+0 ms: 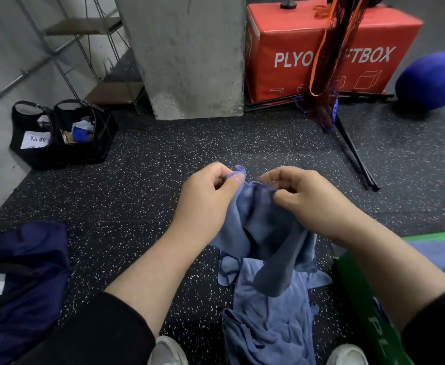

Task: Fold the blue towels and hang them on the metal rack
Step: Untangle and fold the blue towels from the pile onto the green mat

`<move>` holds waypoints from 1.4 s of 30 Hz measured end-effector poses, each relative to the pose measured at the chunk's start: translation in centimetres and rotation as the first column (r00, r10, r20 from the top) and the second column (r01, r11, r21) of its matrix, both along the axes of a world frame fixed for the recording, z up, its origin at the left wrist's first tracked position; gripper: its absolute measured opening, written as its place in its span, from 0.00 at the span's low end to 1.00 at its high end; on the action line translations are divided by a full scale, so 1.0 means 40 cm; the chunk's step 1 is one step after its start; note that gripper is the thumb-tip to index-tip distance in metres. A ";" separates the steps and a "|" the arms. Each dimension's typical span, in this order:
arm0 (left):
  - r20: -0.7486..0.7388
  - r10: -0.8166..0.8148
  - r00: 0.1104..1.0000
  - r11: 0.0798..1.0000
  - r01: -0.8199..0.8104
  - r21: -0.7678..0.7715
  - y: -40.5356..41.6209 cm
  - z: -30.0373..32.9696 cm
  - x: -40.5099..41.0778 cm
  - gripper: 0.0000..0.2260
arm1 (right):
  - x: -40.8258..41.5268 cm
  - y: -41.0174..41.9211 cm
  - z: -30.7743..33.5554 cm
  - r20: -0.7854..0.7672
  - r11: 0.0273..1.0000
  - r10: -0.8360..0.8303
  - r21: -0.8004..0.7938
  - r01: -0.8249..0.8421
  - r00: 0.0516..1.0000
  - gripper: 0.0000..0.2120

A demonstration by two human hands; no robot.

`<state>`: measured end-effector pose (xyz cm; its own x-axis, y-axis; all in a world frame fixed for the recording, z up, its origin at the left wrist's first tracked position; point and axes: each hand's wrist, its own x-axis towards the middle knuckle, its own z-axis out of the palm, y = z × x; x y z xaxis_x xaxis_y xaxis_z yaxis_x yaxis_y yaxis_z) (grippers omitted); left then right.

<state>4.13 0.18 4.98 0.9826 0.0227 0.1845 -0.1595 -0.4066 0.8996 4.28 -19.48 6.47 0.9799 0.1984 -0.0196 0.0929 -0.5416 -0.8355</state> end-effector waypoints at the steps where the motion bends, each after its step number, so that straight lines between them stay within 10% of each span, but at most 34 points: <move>1: -0.002 -0.030 1.000 0.997 0.030 0.071 -0.003 -0.002 -0.002 0.08 | 0.000 0.000 0.001 0.005 1.000 0.005 0.024 -0.005 1.000 0.16; 10: -0.182 -0.227 0.957 0.912 0.274 0.306 -0.014 -0.024 -0.007 0.13 | 0.005 0.002 -0.015 0.029 0.997 0.072 0.040 -0.073 0.997 0.10; 21: -0.034 0.144 0.989 0.909 -0.119 0.399 0.044 0.012 0.009 0.04 | 0.015 -0.020 -0.034 0.072 0.978 -0.016 -0.205 0.030 0.997 0.08; 28: -0.152 -0.174 0.973 0.834 0.227 0.502 -0.012 0.026 -0.021 0.18 | 0.002 0.003 -0.022 0.126 0.992 0.032 -0.126 -0.016 0.991 0.05; 38: -0.054 0.140 0.989 0.849 -0.092 0.520 0.044 0.027 0.011 0.05 | 0.010 -0.016 -0.035 0.012 0.978 0.044 -0.207 -0.040 0.999 0.07; 42: -0.098 -0.065 0.993 0.840 0.107 0.531 0.031 0.026 -0.001 0.14 | 0.007 -0.011 -0.042 0.084 0.983 0.041 -0.180 -0.026 0.996 0.07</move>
<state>4.07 1.44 6.01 0.9869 -0.1444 0.0715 -0.1596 -0.8152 0.5567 4.57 -19.90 4.77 0.9723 0.2320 0.0272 0.1814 -0.6769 -0.7134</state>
